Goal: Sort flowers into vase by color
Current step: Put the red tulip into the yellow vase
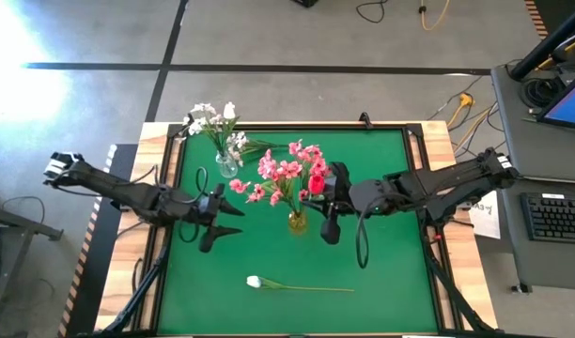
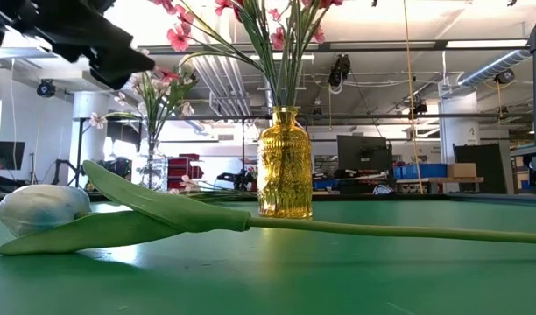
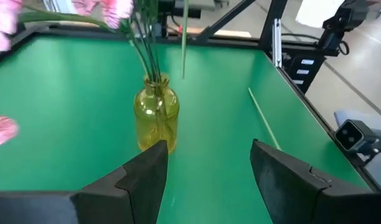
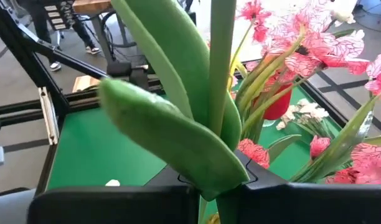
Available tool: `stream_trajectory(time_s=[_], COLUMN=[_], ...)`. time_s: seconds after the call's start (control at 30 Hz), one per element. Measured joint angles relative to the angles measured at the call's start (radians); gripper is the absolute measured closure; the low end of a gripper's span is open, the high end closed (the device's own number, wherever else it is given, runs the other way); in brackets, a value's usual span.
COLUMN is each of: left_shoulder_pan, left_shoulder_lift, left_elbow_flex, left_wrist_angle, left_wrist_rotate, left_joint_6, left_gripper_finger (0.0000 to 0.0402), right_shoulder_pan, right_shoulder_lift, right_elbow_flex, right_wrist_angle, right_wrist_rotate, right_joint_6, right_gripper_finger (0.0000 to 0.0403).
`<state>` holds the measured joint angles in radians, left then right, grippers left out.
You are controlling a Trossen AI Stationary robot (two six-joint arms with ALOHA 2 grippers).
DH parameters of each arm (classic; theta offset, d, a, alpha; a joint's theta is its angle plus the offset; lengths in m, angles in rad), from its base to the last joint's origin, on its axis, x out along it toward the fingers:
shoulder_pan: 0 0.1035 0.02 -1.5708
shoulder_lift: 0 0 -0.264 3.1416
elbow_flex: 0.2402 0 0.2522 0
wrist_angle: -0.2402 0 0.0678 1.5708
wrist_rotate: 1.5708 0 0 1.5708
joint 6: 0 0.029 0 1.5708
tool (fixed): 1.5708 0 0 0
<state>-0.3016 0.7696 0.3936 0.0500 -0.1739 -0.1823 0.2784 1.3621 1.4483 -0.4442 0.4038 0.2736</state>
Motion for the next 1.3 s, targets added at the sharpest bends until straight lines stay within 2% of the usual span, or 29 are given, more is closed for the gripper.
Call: stream_trajectory(time_s=[0.17,0.47,1.0,1.13,1.3], left_shoulder_pan=[-0.001,-0.003,-0.003,-0.003,-0.003], left_shoulder_lift=[0.086,0.184,0.211,0.211,0.211], left_elbow_flex=[-0.037,-0.029,-0.028,-0.028,-0.028], left_wrist_angle=[0.144,0.209,0.213,0.213,0.212], left_wrist_rotate=[-0.002,-0.026,-0.026,-0.026,-0.026], left_joint_6=[0.044,0.062,0.039,0.039,0.038], left_gripper_finger=[0.0187,0.0187,0.0187,0.0187,0.0187], right_shoulder_pan=[-0.018,-0.024,-0.024,-0.026,-0.035], right_shoulder_lift=[0.000,0.009,0.062,0.063,0.074], right_elbow_flex=[0.000,-0.002,-0.003,-0.003,-0.003], right_wrist_angle=[-0.017,-0.026,-0.017,-0.016,-0.013], right_wrist_rotate=[0.017,0.068,0.067,0.014,0.016], right_joint_6=[-0.024,-0.049,-0.039,-0.037,0.008], right_gripper_finger=[0.0385,0.0385,0.0385,0.0390,0.0390])
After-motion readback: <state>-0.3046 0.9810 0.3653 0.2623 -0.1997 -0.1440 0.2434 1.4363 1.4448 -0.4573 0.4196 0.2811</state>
